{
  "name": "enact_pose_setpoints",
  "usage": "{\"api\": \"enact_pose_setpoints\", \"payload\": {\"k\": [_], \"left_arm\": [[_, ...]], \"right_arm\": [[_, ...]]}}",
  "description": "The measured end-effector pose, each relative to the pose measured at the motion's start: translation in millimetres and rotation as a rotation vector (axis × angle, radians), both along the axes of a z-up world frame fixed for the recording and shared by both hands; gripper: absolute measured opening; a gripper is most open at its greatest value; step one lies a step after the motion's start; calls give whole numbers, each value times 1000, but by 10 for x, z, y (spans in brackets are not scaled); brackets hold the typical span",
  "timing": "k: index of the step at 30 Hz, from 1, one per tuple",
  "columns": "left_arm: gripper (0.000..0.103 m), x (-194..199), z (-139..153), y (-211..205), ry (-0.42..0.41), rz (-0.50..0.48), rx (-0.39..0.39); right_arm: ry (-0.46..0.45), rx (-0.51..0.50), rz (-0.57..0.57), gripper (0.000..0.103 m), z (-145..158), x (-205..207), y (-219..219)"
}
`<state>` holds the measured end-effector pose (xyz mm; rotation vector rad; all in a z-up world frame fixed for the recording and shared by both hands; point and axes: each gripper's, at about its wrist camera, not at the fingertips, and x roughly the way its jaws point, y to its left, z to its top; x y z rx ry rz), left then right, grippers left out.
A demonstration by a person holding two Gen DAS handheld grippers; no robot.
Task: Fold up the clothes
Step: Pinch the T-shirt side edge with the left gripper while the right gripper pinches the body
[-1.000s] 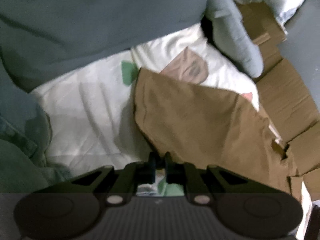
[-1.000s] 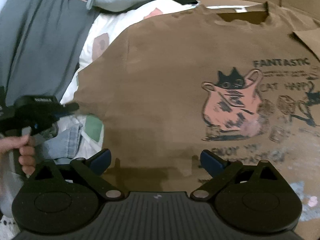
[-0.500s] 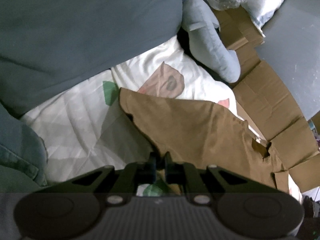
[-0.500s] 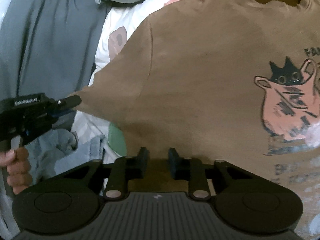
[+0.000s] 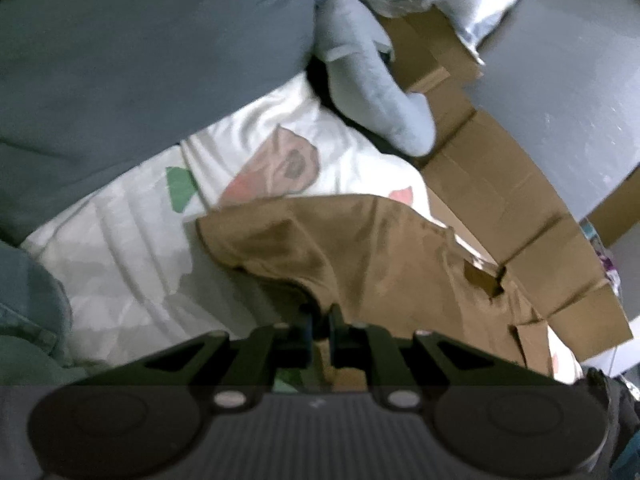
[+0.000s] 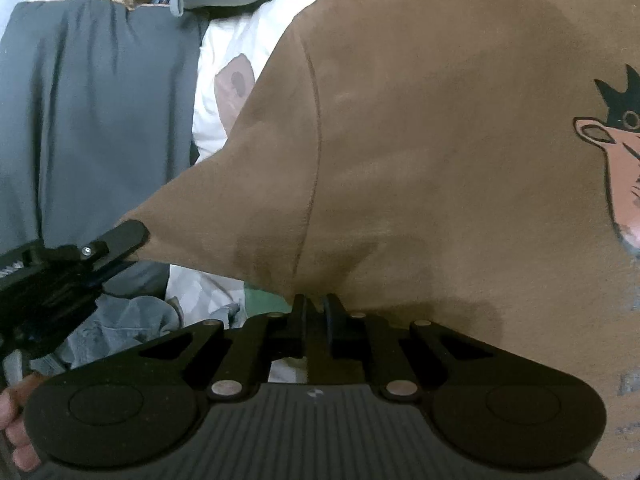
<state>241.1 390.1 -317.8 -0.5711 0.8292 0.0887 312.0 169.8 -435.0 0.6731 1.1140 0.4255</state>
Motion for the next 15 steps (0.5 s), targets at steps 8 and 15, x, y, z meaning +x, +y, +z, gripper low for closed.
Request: {"api": "enact_pose_setpoints", "payload": {"k": [8,15], "left_arm": [[7,-42,-20,-225,-11,-73,-35],[7,-53,-114,-453,-13,-156,-71]], "right_arm": [[13,-7,-4,9,-108,34,72],[20,8,-15,8,-189,53,79]]}}
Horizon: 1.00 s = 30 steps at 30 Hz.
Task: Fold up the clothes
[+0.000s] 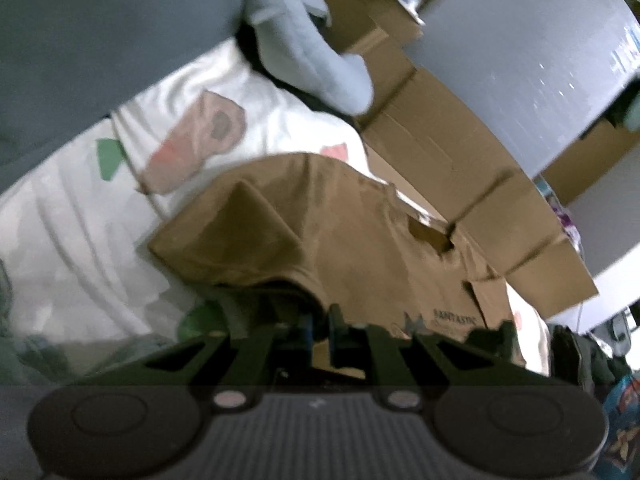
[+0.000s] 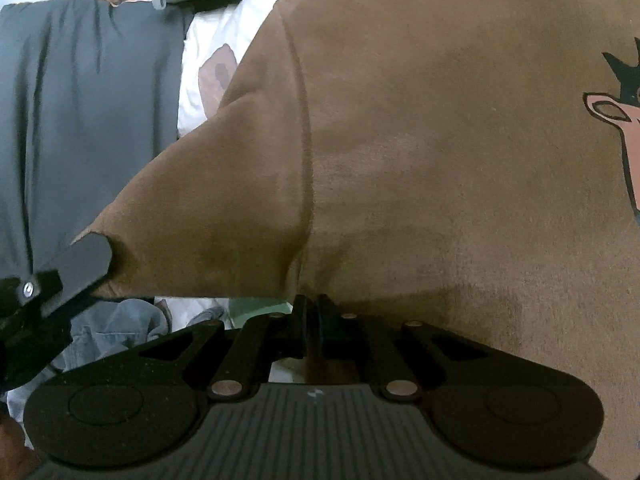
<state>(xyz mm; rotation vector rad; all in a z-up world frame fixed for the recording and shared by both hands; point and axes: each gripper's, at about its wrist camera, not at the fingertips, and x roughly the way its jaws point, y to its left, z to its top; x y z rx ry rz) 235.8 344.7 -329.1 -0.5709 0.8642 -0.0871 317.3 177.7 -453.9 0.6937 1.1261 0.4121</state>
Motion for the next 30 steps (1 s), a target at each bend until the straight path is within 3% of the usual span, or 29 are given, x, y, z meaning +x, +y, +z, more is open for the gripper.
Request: {"api": "enact_pose_setpoints", "payload": {"k": [11,14,15,16,17,22,30], "left_arm": [[10,44,-229,-266,32,-79,-95],[21,-44,-234,-210,14,-66,-140],[30,-73,-223,-184,11,-63,-146],[38,-97,-211,-162,9,-59,-140],[39,-121,-203,-138,11,-51,-123],[39,-181,-252,3,55,18,-25],[39,-111,-468,-62,79,-4,118]], "right_arm": [[-61,42,-41,7,-87,-199,-22],[-57,23,-21,9,-35,-207,-33],[-55,13,-12,11,-6,-206,-43],[-54,2,-6,12,21,-212,-55],[-53,-9,-4,13,46,-226,-70],[-55,-55,-14,37,186,-324,-186],[-106,-240,-5,44,385,-402,-456]]}}
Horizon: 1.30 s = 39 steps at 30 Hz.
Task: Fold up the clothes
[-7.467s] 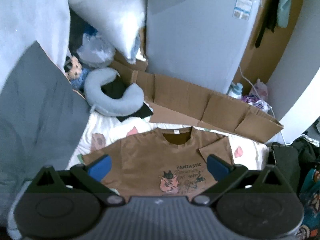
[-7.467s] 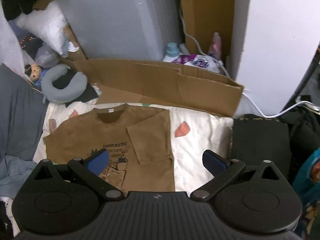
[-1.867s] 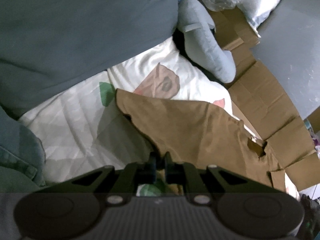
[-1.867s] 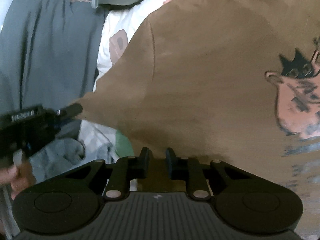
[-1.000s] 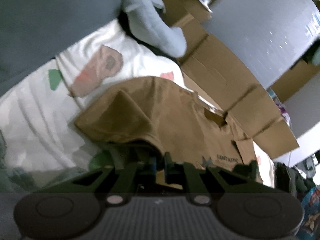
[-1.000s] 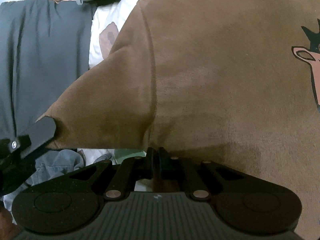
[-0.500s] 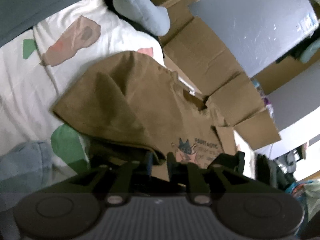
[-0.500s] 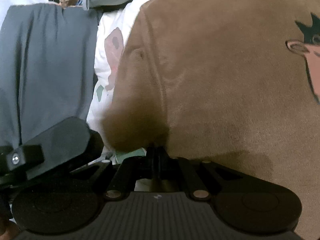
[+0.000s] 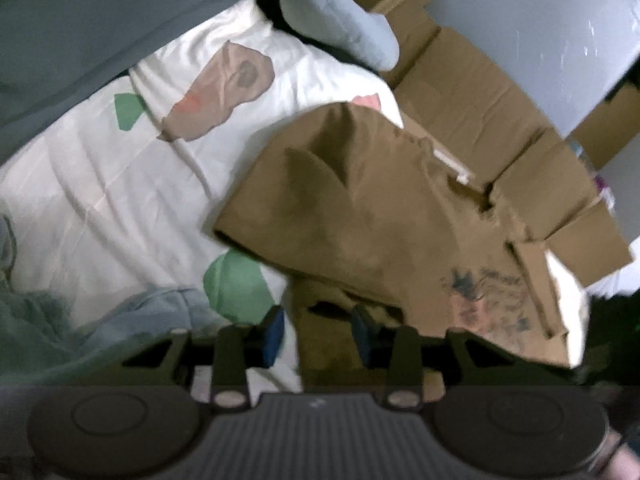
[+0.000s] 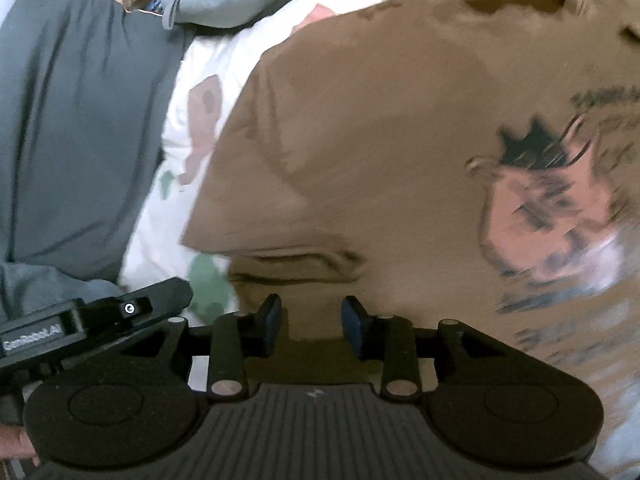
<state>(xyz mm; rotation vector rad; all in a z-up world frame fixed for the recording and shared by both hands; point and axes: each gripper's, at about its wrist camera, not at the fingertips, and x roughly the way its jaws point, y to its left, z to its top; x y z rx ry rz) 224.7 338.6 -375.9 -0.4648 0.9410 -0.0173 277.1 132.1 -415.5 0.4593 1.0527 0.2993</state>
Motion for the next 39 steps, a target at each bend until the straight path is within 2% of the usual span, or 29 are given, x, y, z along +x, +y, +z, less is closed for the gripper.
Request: {"api": "enact_pose_setpoints", "payload": {"k": [6,12,19,21,23,24,25,30,39], "left_arm": [[35,64,-191,-87,32,-33,64],[31,143,-248,-171,26,-64,126],[14,197,-295,-190,26,-63,168],[12,191,-297,-181,27,-62,172],[10,194,-295,-189,28,-70,186],[10,201,-294,-189,29,-72,190],[9,211,-294,-190,30,-74,193],[9,207,-289,-152,33,-60,181],[9,214,-291,-94,39,-48,162]], "right_arm": [[-64,-111,48,44,74,138,-36],[-81,-164,111,44,8,283,36],[-123,-226,213,44,-43,353,186],[-129,-229,237,37,-51,360,202],[-126,-223,260,21,-46,366,216],[-123,-218,271,8,-40,369,223],[-121,-216,280,2,-20,369,228],[-133,-236,293,1,143,316,228],[-94,-214,229,1,184,315,130]]}}
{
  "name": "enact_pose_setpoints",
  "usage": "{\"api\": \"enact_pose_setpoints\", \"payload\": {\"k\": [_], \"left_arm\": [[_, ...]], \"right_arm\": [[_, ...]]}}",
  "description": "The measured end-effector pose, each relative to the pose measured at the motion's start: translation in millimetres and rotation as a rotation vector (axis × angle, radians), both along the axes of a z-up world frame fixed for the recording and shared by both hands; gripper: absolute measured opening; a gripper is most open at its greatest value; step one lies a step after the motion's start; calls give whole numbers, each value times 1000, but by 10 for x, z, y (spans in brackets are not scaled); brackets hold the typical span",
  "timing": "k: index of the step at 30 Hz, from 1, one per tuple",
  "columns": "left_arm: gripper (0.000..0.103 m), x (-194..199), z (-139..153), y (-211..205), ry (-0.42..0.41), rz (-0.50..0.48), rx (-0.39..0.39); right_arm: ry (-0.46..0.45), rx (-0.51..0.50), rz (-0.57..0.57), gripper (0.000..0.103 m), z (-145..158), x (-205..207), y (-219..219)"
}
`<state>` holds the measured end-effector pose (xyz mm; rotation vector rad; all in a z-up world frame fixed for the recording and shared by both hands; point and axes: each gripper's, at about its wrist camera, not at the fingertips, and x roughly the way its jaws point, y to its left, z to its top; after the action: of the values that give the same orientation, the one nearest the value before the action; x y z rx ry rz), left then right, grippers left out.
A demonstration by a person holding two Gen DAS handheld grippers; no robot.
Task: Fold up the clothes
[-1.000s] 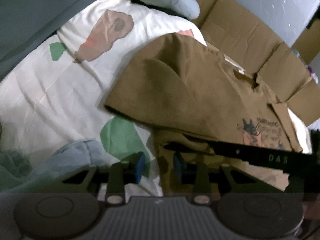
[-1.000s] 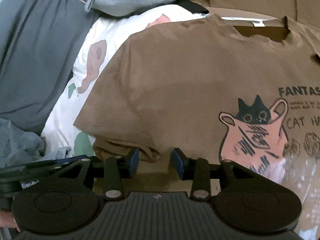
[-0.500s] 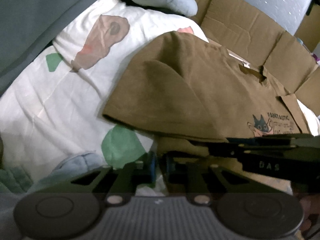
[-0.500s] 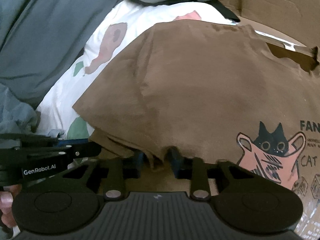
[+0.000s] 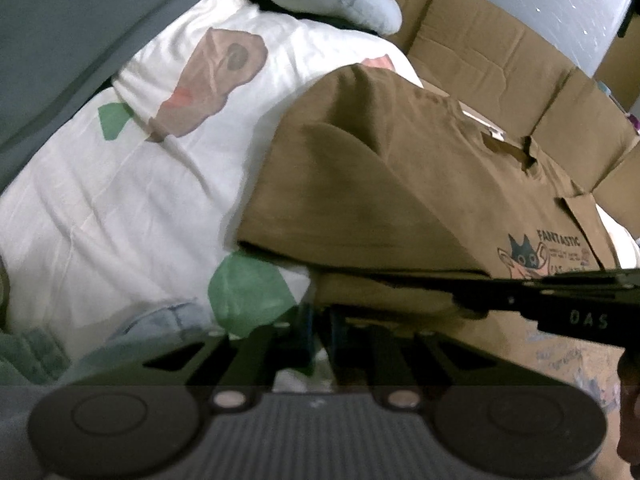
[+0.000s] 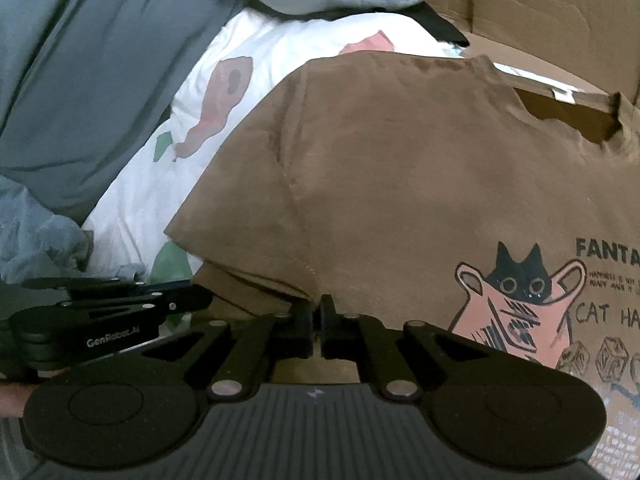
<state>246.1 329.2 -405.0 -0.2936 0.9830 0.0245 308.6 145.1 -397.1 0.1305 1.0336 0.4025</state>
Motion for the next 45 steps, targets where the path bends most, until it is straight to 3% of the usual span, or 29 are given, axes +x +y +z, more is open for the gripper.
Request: {"api": "enact_pose_setpoints", "payload": {"k": [6,12,14,16,18,30,35,42,44,45], "left_arm": [[9,14,37,5,26,1,-6],[11,-74,257,155,42,21,-16],[14,-100,338,208,35,26,-7],[28,-113,401,235,30,29,6],[35,-111,446,259,23,39,12],[36,25,527,459,-8,166,-6],[36,57,436,538,-27,226,-45],[33,88,253,535,-49,240,-104],[30,109,210,510,-56,233,-111],[23,120,189,496,-60,229,-114]], "right_arm": [[47,-13,-11,2,-177,-16,-39],[57,-14,-15,6,-162,-39,-92],[60,-14,-26,12,-132,-69,-108],[60,2,-60,28,-95,-120,-157],[65,35,-108,39,-60,-195,-237],[69,55,-133,39,-74,-491,-464],[58,42,-114,39,-93,-514,-464],[55,52,-106,39,-102,-549,-435],[55,54,-106,39,-104,-556,-417],[53,51,-101,39,-101,-557,-405]]}}
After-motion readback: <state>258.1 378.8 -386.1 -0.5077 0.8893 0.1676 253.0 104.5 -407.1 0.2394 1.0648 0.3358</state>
